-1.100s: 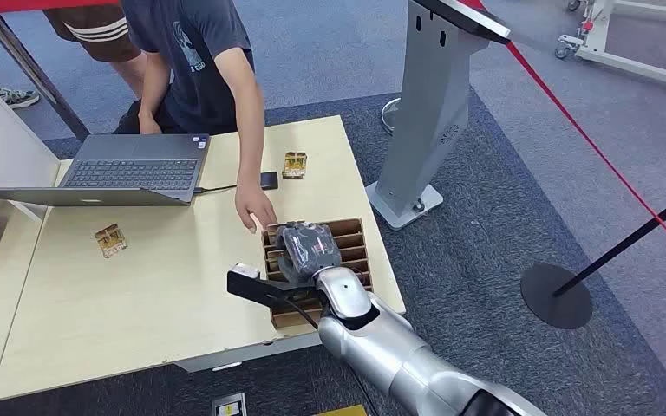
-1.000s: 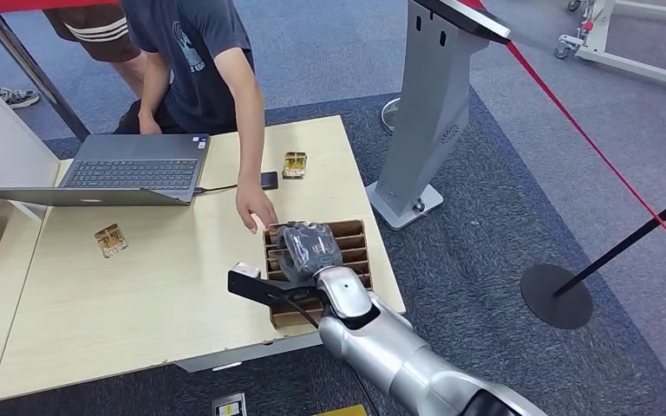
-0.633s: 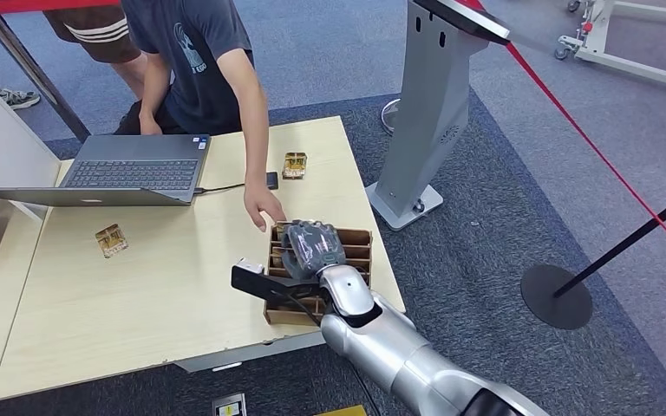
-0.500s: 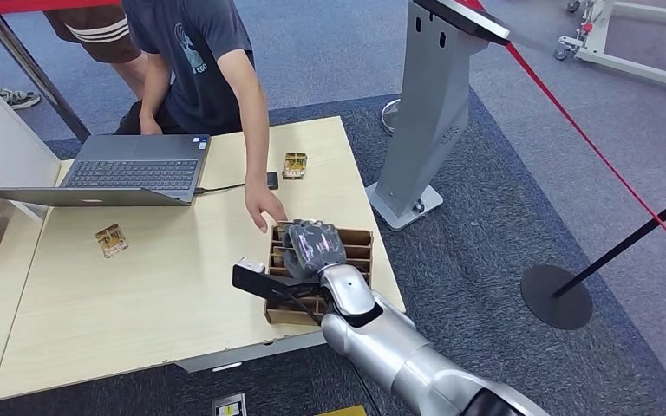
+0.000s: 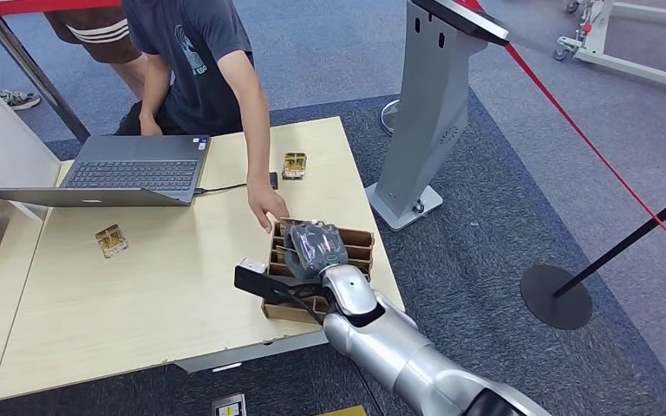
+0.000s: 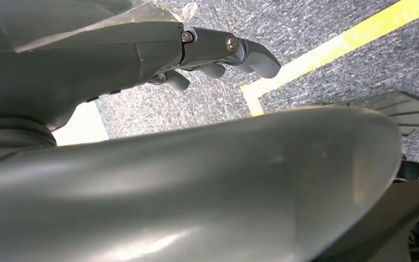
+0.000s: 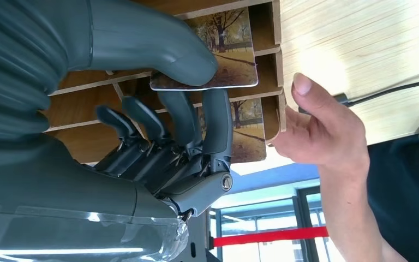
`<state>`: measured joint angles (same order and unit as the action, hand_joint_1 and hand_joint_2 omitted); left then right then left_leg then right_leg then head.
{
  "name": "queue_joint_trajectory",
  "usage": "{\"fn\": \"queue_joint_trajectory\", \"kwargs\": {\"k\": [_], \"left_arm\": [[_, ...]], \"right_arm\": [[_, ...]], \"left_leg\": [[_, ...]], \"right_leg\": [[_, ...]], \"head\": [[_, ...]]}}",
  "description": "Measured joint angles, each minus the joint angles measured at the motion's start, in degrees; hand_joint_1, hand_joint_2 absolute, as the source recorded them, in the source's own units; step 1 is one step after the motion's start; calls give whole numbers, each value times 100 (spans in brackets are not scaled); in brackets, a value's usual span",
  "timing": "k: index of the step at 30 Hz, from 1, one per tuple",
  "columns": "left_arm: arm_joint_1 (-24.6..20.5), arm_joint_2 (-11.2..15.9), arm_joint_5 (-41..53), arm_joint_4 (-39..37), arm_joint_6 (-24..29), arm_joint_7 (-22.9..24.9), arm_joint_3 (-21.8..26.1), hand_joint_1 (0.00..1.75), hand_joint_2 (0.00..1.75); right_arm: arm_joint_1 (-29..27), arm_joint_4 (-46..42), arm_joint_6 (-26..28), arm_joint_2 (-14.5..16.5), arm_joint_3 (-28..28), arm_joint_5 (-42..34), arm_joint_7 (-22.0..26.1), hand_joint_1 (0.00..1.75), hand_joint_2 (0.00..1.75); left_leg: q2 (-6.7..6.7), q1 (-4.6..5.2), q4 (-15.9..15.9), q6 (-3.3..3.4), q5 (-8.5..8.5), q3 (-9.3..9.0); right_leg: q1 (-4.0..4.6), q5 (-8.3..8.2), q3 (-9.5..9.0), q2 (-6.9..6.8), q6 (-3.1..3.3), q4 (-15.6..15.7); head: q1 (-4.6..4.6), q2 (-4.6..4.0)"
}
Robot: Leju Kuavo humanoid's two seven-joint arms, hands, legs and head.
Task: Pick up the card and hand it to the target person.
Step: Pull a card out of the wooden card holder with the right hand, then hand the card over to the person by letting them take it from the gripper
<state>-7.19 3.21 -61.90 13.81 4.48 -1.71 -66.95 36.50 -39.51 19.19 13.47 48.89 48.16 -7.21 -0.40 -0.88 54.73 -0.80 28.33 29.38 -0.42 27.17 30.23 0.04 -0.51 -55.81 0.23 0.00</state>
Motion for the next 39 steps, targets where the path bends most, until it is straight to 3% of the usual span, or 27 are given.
{"fn": "queue_joint_trajectory", "kwargs": {"k": [16, 31, 39], "left_arm": [[5, 0, -9, 0, 0, -17, 0, 0, 0], [20, -1, -111, 0, 23, -110, 2, 0, 0], [16, -9, -113, 0, 35, -110, 4, 0, 0]], "right_arm": [[-212, -1085, 59, -268, -93, 58, 99, 175, 175], [-472, -3736, 219, -808, -251, -69, 505, 175, 175], [-512, -4304, 247, -934, -266, -135, 607, 175, 175]], "left_leg": [[0, 0, 0, 0, 0, 6], [1, 0, 1, 0, 1, 6], [0, 0, 1, 0, 1, 7]], "right_leg": [[0, 0, 5, 0, 0, 0], [0, 0, 7, 1, 0, 0], [0, 0, 6, 1, 0, 0]], "head": [[-2, 0], [-1, 0], [-1, 0]]}}
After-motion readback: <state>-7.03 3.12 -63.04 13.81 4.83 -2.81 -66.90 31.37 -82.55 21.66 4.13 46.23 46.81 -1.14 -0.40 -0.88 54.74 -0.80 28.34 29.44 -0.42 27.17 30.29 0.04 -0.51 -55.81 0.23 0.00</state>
